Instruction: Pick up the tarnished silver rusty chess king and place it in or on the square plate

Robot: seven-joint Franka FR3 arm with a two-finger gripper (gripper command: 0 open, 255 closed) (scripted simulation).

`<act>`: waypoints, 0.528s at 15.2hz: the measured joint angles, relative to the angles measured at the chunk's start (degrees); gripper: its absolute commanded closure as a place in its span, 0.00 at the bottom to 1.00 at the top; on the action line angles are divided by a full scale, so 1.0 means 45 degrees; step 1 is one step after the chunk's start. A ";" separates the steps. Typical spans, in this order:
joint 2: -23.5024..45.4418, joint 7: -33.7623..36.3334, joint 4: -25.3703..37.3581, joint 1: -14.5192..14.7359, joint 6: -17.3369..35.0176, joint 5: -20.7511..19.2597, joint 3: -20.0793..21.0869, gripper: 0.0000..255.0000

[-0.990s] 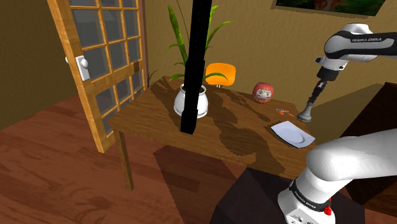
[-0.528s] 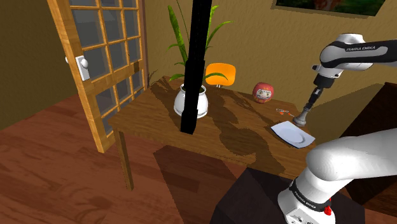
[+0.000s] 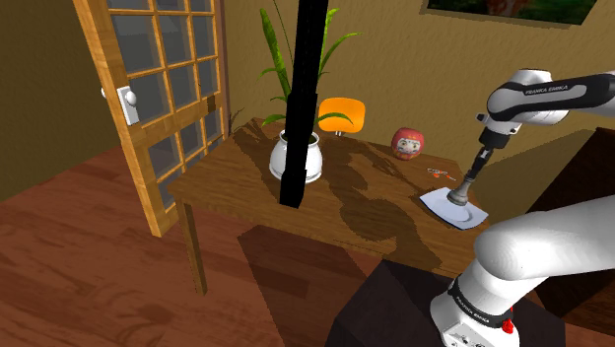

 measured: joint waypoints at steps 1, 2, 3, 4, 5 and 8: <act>0.0051 0.0006 -0.0143 -0.0005 0.0193 -0.0035 -0.0061 1.00; 0.0150 -0.0003 -0.0234 0.0014 0.0385 -0.0049 -0.0138 1.00; 0.0239 -0.0009 -0.0381 0.0018 0.0621 -0.0084 -0.0224 1.00; 0.0321 -0.0012 -0.0462 0.0034 0.0784 -0.0094 -0.0285 1.00; 0.0425 -0.0004 -0.0581 0.0058 0.1003 -0.0107 -0.0355 1.00; 0.0506 -0.0010 -0.0706 0.0061 0.1212 -0.0136 -0.0431 1.00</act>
